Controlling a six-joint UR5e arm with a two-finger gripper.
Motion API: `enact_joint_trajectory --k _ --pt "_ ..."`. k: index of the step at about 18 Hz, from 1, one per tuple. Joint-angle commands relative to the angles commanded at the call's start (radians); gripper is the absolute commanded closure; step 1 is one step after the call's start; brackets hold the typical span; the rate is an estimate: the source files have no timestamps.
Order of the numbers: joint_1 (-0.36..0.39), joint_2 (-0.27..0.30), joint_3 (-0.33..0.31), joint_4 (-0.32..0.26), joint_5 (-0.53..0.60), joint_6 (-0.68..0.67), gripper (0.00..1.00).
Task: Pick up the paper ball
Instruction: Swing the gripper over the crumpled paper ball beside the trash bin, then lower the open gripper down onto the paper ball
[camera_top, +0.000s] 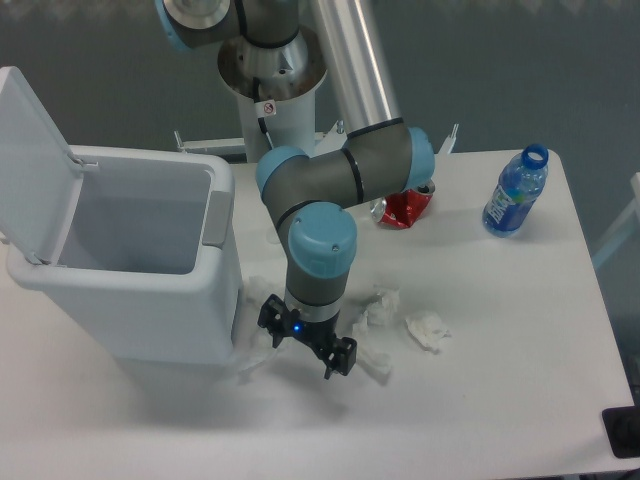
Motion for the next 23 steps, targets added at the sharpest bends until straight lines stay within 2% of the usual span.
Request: enact_joint_trajectory --k 3,23 --pt "0.005 -0.006 -0.034 0.000 -0.032 0.005 0.00" --pt "-0.008 -0.017 -0.095 0.002 -0.029 -0.006 0.01"
